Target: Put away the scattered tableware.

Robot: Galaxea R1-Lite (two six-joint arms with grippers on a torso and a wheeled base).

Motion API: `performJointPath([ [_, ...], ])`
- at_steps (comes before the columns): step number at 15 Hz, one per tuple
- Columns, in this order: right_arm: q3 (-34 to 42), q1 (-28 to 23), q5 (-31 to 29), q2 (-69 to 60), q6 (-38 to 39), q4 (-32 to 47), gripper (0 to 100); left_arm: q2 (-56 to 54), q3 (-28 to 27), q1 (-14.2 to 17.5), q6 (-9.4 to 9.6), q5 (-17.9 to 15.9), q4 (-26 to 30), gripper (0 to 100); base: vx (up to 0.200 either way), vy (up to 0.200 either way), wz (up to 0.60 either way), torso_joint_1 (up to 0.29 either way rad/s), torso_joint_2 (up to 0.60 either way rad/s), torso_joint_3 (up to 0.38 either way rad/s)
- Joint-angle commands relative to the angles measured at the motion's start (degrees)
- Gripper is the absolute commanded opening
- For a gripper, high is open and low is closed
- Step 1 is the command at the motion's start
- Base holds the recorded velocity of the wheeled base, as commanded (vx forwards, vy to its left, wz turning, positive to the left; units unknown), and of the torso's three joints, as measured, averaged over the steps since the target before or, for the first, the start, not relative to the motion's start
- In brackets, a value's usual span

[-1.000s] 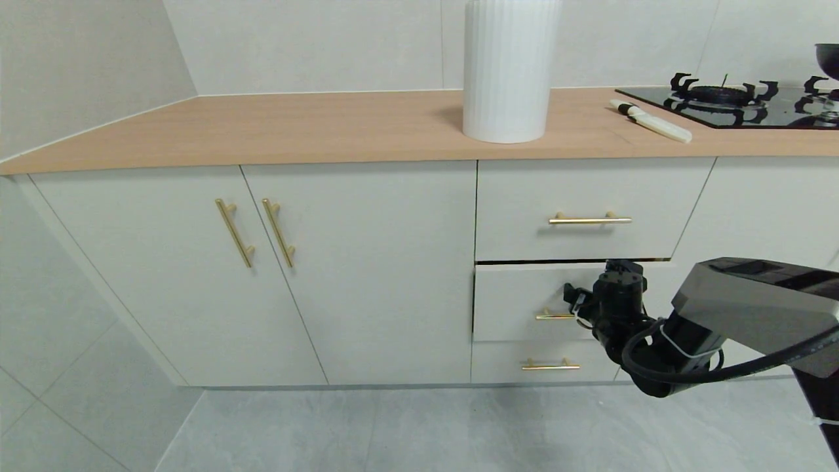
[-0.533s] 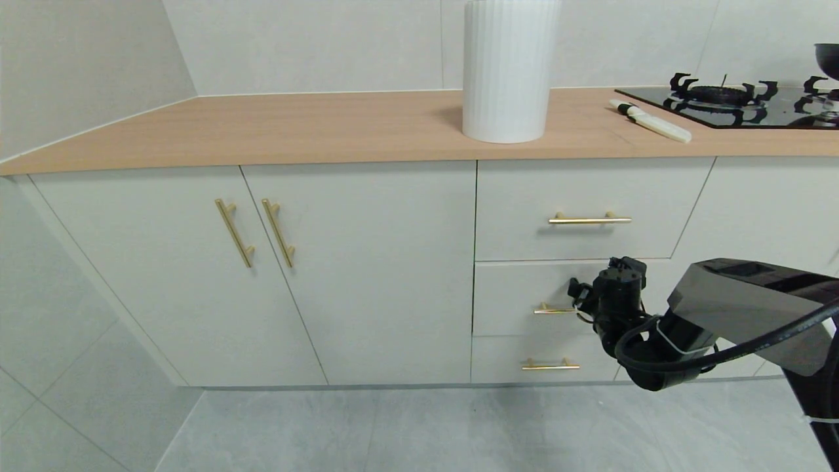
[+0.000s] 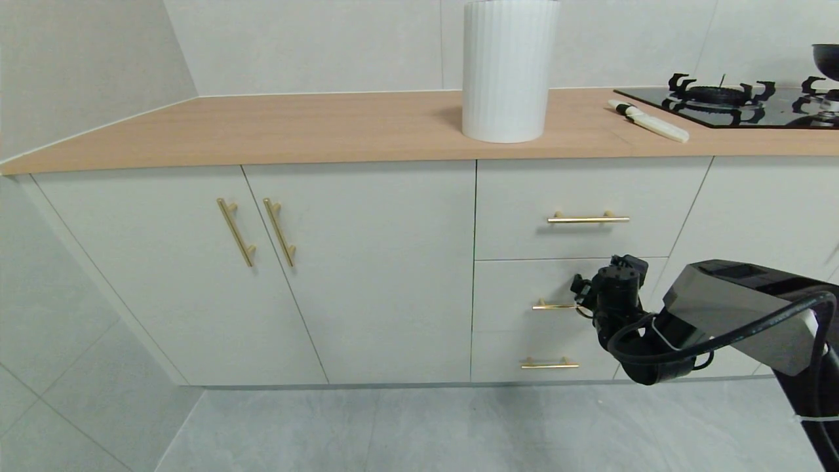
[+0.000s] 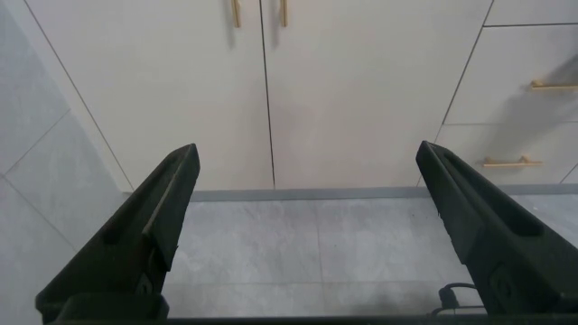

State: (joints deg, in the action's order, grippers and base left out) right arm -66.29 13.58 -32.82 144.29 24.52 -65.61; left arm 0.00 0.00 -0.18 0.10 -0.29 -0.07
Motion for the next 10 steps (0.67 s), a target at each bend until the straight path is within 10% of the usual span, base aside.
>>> performJointPath([
  [1,0.11,0.04,-0.05,-0.06,-0.08,-0.13,100,0.09,0.0,0.01,-0.01,0.03,-0.01,100,0.0,0.0,0.0,0.0,0.0,0.0],
  [10,25.51,4.26,12.25,-24.32,-7.64,0.22,100,0.0,0.0,0.01,-0.01,0.03,-0.01,100,0.0,0.0,0.0,0.0,0.0,0.0],
])
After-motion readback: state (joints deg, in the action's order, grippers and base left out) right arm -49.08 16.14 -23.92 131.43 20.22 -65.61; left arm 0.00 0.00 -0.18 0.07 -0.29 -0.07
